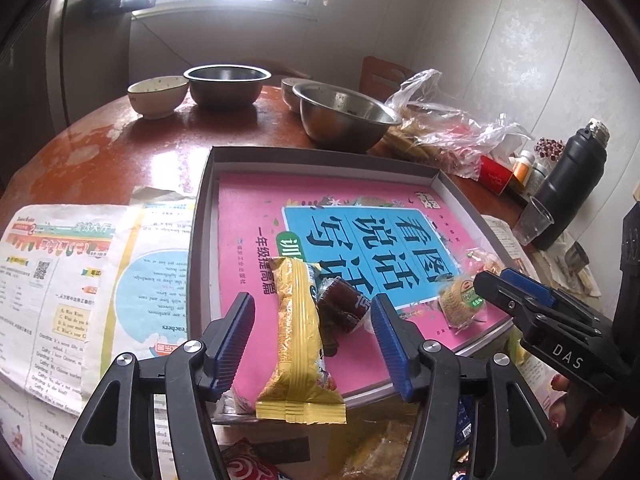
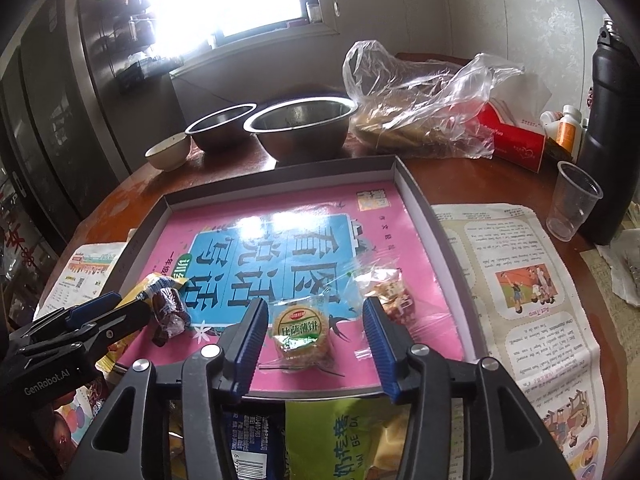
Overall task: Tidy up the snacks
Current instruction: 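Lower the yellow bar into the tray and open left tool while right tool releases biscuit pack, then withdraw both open tools from the tray back toward the snack pile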
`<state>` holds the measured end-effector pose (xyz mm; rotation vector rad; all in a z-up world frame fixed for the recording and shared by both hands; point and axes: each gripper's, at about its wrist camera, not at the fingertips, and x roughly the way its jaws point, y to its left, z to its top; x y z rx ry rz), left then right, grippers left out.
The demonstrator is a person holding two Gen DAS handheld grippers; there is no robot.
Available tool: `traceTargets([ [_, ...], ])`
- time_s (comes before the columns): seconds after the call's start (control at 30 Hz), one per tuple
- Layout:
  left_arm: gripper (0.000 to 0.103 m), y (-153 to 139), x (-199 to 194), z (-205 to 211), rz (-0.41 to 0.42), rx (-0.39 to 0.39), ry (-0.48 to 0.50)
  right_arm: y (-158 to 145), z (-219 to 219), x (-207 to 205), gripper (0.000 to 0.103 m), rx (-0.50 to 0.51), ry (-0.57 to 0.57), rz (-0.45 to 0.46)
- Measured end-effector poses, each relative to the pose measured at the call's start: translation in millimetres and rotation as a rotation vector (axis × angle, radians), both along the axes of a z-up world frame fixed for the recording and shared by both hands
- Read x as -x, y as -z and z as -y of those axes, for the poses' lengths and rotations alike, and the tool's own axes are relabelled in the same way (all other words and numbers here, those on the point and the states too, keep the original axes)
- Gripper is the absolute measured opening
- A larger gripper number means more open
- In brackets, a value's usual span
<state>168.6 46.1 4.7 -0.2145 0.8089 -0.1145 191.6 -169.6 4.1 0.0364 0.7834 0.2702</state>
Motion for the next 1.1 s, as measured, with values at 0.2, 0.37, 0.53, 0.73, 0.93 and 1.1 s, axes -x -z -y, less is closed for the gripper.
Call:
traceTargets([
  [0.2, 0.067, -7.4, 3.2, -6.3, 0.015, 0.004, -0.013, -2.9, 4.0, 1.3, 0.051, 0.006, 0.012, 0.006],
  [0.37, 0.067, -13.2, 6.6, -18.4, 0.010, -0.035, -0.034, -6.0, 8.2, 3.7, 0.051, 0.003, 0.023, 0.013],
  [0.53, 0.067, -7.7, 5.5, -22.7, -0.040, -0.118, -0.021, -9.4, 10.6, 5.9, 0.051, -0.004, 0.026, 0.021],
  [0.73, 0.067, -3.0, 4.6, -18.9, -0.042, -0.153, -0.009, -11.4, 9.9, 9.4, 0.052, -0.005, 0.023, 0.028],
  [0.93, 0.067, 3.9, 0.8, -17.4, -0.032, -0.150, -0.024, -11.0, 14.8, 10.1, 0.052, -0.007, 0.035, 0.024],
  [1.1, 0.067, 10.4, -3.4, -18.0, -0.044, -0.130, -0.035, -11.8, 18.6, 11.7, 0.052, -0.007, 0.045, 0.026],
])
